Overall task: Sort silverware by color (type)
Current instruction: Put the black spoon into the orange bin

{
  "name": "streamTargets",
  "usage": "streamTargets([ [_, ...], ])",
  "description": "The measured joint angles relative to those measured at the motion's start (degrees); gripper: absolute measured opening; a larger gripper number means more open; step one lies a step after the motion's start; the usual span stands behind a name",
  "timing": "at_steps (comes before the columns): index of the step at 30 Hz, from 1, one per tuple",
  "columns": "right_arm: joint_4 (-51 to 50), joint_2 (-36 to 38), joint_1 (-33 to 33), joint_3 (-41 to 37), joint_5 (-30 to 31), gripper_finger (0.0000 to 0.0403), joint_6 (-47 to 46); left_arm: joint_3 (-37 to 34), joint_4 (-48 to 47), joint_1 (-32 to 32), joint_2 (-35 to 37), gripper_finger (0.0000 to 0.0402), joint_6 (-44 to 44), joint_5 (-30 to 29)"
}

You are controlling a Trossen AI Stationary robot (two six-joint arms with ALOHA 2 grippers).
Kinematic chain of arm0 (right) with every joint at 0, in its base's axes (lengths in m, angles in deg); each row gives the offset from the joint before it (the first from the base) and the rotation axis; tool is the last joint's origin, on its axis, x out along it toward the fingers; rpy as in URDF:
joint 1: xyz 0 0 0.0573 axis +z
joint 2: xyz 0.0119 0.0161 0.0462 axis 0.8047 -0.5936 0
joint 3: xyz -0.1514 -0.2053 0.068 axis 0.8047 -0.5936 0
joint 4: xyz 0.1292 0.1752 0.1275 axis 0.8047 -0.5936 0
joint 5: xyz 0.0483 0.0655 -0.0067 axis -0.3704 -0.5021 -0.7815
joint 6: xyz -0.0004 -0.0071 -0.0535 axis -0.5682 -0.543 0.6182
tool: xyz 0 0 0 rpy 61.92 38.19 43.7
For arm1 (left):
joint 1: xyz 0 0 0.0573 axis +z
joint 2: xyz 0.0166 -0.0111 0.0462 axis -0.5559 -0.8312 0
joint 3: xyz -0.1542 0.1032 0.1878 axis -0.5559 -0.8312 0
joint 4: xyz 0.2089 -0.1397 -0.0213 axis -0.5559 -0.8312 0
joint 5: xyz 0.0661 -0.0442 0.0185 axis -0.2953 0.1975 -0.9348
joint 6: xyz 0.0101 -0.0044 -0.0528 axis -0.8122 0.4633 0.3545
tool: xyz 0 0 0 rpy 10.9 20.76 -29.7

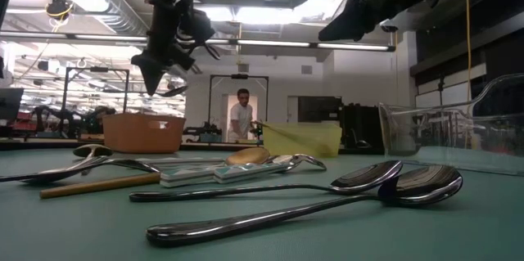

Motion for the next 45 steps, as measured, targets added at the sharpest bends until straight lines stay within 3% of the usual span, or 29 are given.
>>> streamTargets([
  [9,0.01,0.00,0.01,0.00,0.00,0.0097,0.00,-0.26,1.02,0.47,-0.52,0.0005,-0.38,0.42],
  [27,0.02,0.00,0.01,0.00,0.01,0.0097,0.00,-10.78,8.66,1.07,-0.61,0.0005,-7.58,-0.38],
  [45,0.01,0.00,0.00,0.00,0.02,0.0097,0.00,-15.18,14.79,1.05,-0.59,0.0012,-15.10,-0.54],
])
